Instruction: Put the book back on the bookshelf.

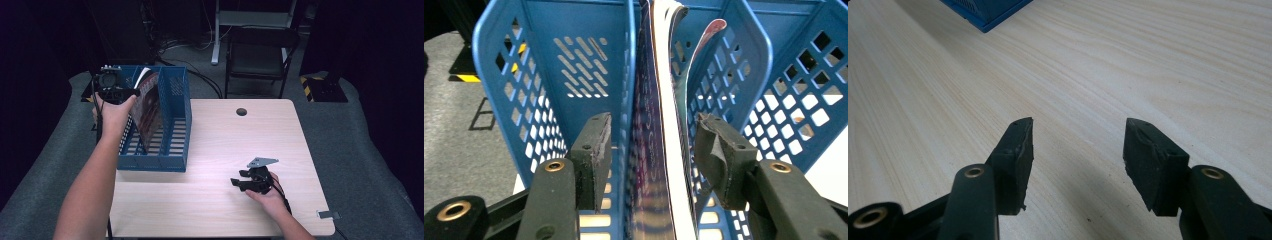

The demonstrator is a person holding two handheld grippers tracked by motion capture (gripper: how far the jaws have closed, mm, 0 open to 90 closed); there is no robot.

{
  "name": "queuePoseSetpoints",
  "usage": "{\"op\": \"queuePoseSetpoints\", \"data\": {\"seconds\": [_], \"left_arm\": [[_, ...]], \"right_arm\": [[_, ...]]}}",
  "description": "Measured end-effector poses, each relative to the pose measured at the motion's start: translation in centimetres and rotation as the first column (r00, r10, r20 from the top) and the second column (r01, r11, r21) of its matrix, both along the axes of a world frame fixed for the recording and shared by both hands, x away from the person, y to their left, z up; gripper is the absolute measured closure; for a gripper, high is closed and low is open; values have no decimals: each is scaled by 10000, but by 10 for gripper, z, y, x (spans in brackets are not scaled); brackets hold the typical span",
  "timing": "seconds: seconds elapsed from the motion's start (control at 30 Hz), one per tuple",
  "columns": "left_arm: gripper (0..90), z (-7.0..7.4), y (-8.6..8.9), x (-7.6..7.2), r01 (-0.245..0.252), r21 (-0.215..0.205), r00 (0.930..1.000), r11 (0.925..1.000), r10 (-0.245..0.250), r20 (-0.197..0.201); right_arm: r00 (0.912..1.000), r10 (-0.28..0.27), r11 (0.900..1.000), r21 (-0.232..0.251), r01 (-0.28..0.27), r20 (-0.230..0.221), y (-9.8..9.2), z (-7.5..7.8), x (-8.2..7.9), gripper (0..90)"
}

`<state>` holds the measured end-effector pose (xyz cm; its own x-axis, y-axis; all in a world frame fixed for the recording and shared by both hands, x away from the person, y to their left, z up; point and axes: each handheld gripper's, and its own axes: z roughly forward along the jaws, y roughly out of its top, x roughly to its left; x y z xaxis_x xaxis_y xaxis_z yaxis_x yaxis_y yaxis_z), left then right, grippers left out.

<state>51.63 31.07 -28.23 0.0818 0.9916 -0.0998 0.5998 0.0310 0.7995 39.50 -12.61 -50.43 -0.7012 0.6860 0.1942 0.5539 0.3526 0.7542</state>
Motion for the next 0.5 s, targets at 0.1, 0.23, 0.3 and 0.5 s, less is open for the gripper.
{"op": "queuePoseSetpoints", "data": {"seconds": [0.1, 0.23, 0.3, 0.5], "left_arm": [[499, 0, -2, -1, 116, 102, 9999, 9999, -116, -60], [523, -1, -5, -2, 188, 133, 9996, 9997, -185, -202], [563, -1, -6, -4, 299, 48, 9994, 9995, -298, -196], [757, -1, -8, -8, 379, -113, 9981, 9992, -384, -481]], "right_arm": [[10000, -21, 10000, -8, 21, -6, 0, 0, 0, 457], [10000, 13, 10000, -1, -13, -26, 0, 0, 0, 457], [10000, 21, 10000, -3, -21, -29, 0, 0, 0, 456], [10000, -9, 10000, 19, 9, 4, 1, -1, 0, 456]]}}
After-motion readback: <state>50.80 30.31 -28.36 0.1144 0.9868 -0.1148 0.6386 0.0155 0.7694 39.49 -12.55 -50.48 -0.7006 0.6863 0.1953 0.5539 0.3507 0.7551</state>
